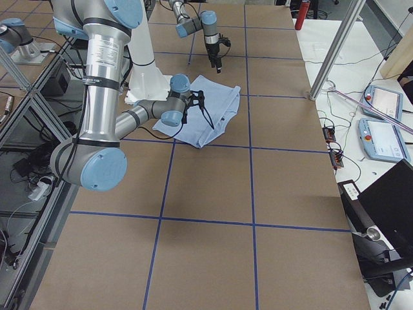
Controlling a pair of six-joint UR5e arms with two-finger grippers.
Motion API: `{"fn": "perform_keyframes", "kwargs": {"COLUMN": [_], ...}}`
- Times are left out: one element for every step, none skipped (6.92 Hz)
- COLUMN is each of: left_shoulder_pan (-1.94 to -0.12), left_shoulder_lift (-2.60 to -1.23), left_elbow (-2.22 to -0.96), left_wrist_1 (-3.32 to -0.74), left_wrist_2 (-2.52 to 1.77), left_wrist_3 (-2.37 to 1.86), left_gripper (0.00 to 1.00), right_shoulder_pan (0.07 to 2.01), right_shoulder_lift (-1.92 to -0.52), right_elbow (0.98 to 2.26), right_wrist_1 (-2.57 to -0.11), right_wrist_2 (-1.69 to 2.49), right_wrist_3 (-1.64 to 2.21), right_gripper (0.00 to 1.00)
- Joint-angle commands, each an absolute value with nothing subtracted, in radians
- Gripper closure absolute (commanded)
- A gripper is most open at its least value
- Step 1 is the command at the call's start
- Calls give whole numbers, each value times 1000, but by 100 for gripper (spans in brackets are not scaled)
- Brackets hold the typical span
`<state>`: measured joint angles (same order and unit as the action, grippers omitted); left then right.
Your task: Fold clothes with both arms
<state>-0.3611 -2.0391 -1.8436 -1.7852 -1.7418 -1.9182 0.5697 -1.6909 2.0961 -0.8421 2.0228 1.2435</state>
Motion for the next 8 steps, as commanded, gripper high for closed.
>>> {"fn": "perform_keyframes", "kwargs": {"left_shoulder_pan": [-296,-296,-296,-296,-296,-293,-291,-290], "left_shoulder_lift": [-2039,-2030,-2029,-2028,-2026,-2025,-2025,-2025], "left_elbow": [-1852,-1847,-1845,-1839,-1841,-1841,-1841,-1839], "left_wrist_1": [-1709,-1709,-1709,-1709,-1709,-1707,-1707,-1707], "left_wrist_2": [-1698,-1698,-1697,-1695,-1687,-1683,-1683,-1683], "left_wrist_3": [-2002,-2000,-2002,-2003,-2003,-2009,-2032,-2034], "left_gripper": [7,12,23,30,32,34,46,71], "right_shoulder_pan": [637,641,643,643,643,644,644,646], "right_shoulder_lift": [-1629,-1628,-1628,-1628,-1628,-1629,-1629,-1629], "right_elbow": [2039,2042,2043,2043,2045,2045,2045,2045], "right_wrist_1": [-841,-841,-841,-841,-841,-841,-841,-841], "right_wrist_2": [2008,2005,2005,2005,2006,2006,2005,2006], "right_wrist_3": [1239,1239,1239,1239,1239,1239,1239,1239], "right_gripper": [0,0,0,0,0,0,0,0]}}
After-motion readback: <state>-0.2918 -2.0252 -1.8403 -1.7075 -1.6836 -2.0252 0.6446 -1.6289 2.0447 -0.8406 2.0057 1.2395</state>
